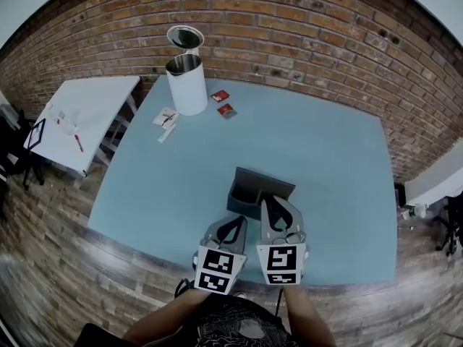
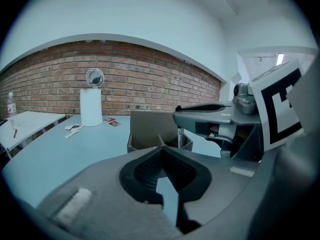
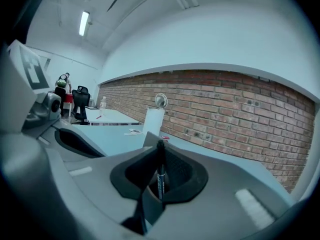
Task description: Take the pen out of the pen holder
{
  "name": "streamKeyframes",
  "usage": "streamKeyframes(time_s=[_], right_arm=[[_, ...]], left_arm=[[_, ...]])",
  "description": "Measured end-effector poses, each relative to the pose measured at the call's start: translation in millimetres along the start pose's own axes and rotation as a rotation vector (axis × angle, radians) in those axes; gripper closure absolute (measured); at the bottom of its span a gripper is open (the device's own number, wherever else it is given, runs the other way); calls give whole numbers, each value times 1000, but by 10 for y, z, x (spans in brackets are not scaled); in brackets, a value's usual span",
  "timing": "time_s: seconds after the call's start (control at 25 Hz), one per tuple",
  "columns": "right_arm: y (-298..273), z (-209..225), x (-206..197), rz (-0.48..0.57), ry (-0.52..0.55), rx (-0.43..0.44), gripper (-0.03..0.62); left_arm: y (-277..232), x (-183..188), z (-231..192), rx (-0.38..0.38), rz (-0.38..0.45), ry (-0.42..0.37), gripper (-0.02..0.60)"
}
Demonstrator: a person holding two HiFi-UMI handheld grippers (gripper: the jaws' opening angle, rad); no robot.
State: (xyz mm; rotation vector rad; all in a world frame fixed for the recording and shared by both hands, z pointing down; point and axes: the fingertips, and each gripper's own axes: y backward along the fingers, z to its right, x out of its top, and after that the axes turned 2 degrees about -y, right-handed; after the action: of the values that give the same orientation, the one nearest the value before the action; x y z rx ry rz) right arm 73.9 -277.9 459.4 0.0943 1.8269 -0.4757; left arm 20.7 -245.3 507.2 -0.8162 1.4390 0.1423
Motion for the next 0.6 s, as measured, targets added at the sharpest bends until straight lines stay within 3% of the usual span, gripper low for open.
streamKeyframes(time_s=[0.6], right_arm=[[423, -43, 402, 116, 17, 5, 553]], left_arm=[[168, 37, 237, -5, 32, -5, 581]])
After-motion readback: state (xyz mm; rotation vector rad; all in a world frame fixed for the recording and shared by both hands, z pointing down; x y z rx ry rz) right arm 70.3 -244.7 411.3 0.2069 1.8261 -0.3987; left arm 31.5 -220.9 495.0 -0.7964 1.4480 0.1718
